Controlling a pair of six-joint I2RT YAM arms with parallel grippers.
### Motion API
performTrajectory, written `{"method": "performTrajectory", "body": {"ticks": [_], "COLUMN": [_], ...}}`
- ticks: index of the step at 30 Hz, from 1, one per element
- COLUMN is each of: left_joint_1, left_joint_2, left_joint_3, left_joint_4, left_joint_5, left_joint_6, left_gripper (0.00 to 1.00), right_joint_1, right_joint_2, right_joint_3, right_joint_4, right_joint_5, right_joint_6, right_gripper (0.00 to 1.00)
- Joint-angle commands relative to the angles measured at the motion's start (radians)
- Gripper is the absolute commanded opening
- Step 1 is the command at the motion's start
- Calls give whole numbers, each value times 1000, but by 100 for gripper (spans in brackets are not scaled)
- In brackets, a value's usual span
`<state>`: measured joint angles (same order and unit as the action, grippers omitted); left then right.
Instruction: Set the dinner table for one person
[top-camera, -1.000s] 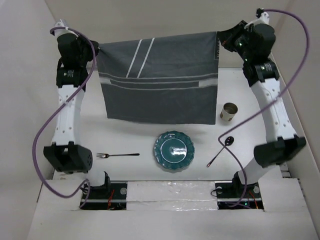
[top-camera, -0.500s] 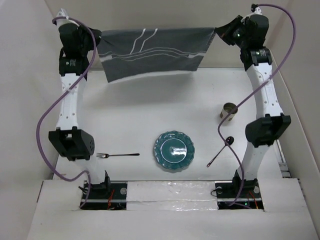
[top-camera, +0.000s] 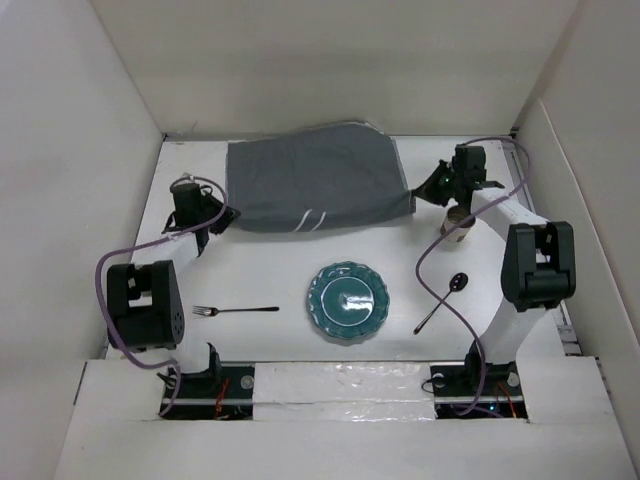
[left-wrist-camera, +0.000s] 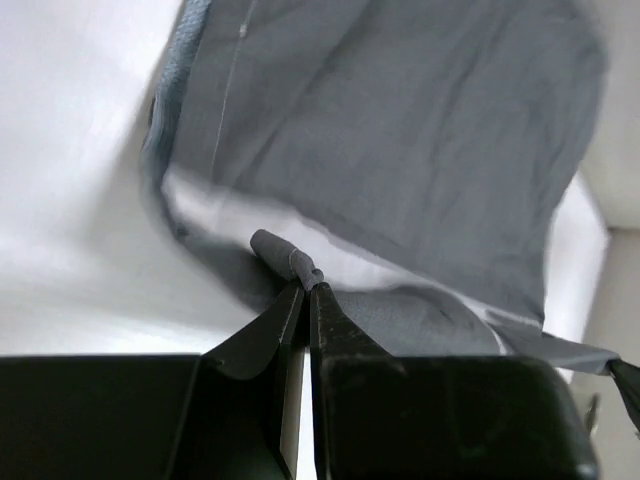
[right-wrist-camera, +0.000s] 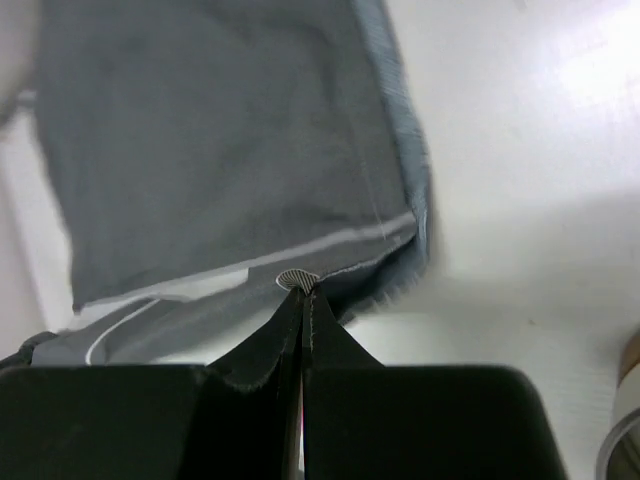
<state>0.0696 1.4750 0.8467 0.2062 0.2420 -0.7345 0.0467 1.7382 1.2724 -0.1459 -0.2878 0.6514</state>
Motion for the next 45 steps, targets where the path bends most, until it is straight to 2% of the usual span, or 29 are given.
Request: {"method": "performTrajectory", "body": {"ticks": [1, 6, 19, 21, 22, 24, 25, 27, 30, 32, 33, 34, 37, 39, 41, 42, 43, 45], "left_joint_1": [7, -4, -33, -33, -33, -33, -33, -33, -33, -33, -33, -33, -33, -56, -176, -177, -206, -269], "left_joint_2": [56, 105, -85, -131, -149, -204, -226, -301, -390, -389, -375, -369, -337, -264, -160, -125, -86, 17], "left_joint_3": [-58, -103, -239, -261, -264, -265, -262, -242, -184, -135, -100, -86, -40, 15, 75, 90, 104, 133], "left_joint_4": [194, 205, 101, 70, 53, -5, -33, -109, -240, -334, -347, -353, -321, -312, -347, -347, -356, -375], "left_joint_5": [49, 66, 53, 56, 48, 39, 17, -22, -162, -233, -271, -291, -273, -248, -230, -230, -228, -221], "left_joint_6": [-8, -5, 46, 47, 47, 52, 53, 56, 58, 75, 89, 99, 138, 144, 159, 165, 164, 152], "left_gripper": [0, 0, 0, 7, 18, 30, 39, 41, 42, 43, 43, 43, 37, 35, 32, 32, 31, 31], "right_joint_1": [-7, -7, -7, -7, -7, -7, -7, -7, -7, -7, -7, -7, 30, 82, 139, 139, 168, 177], "right_joint_2": [27, 9, -170, -213, -226, -258, -270, -316, -368, -402, -408, -408, -379, -315, -245, -223, -200, -119], "right_joint_3": [-21, -102, -373, -412, -422, -442, -443, -449, -449, -439, -433, -418, -365, -323, -239, -239, -223, -168], "right_joint_4": [48, 45, 0, -15, -21, -47, -58, -84, -119, -136, -138, -141, -133, -130, -136, -136, -135, -147], "right_joint_5": [-20, 12, 107, 124, 130, 137, 139, 138, 157, 164, 176, 182, 196, 202, 238, 251, 260, 282], "right_joint_6": [-13, -27, -13, -13, -13, -13, -13, -18, -13, -4, 1, 4, 4, 2, 2, 2, -1, -2], "right_gripper": [0, 0, 0, 1, 8, 20, 30, 37, 45, 50, 50, 43, 0, 0, 0, 0, 3, 16]}}
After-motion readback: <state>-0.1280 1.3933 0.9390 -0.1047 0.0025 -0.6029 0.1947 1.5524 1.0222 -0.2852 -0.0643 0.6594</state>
